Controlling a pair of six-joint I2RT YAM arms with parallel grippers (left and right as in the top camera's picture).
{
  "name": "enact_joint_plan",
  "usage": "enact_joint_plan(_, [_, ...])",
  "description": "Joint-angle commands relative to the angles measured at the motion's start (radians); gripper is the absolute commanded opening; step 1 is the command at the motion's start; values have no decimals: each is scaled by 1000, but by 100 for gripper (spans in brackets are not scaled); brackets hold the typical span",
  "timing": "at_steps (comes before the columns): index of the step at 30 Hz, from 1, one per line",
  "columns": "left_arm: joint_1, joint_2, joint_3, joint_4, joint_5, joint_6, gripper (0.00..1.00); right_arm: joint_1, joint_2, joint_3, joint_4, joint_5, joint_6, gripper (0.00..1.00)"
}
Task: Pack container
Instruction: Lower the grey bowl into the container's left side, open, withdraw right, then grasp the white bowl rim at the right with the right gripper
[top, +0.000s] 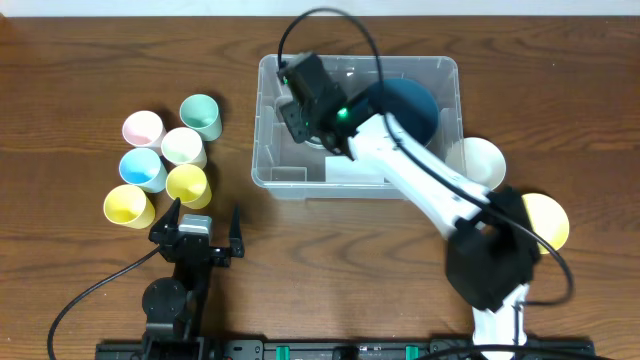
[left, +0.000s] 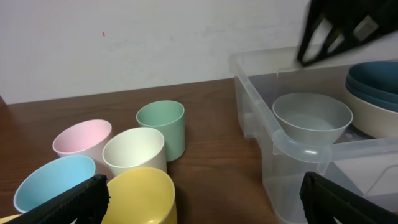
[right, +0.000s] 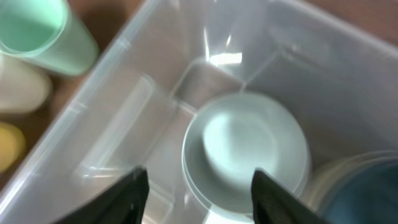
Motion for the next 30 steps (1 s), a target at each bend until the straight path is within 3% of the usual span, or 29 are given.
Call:
enact_joint_plan(1, [5, -6, -15, -36, 18, 3, 98, -29, -111, 88, -172, -52, 85, 59])
enact_joint_plan(9, [5, -6, -15, -36, 18, 2, 98, -138, -286, 104, -617, -51, 246, 63])
enact_joint_plan(16, [5, -6, -15, -36, 18, 3, 98, -300, -336, 104, -826, 34, 286, 65])
enact_joint_plan(30, [5, -6, -15, -36, 18, 3, 98, -716, -335, -11, -804, 35, 268, 64])
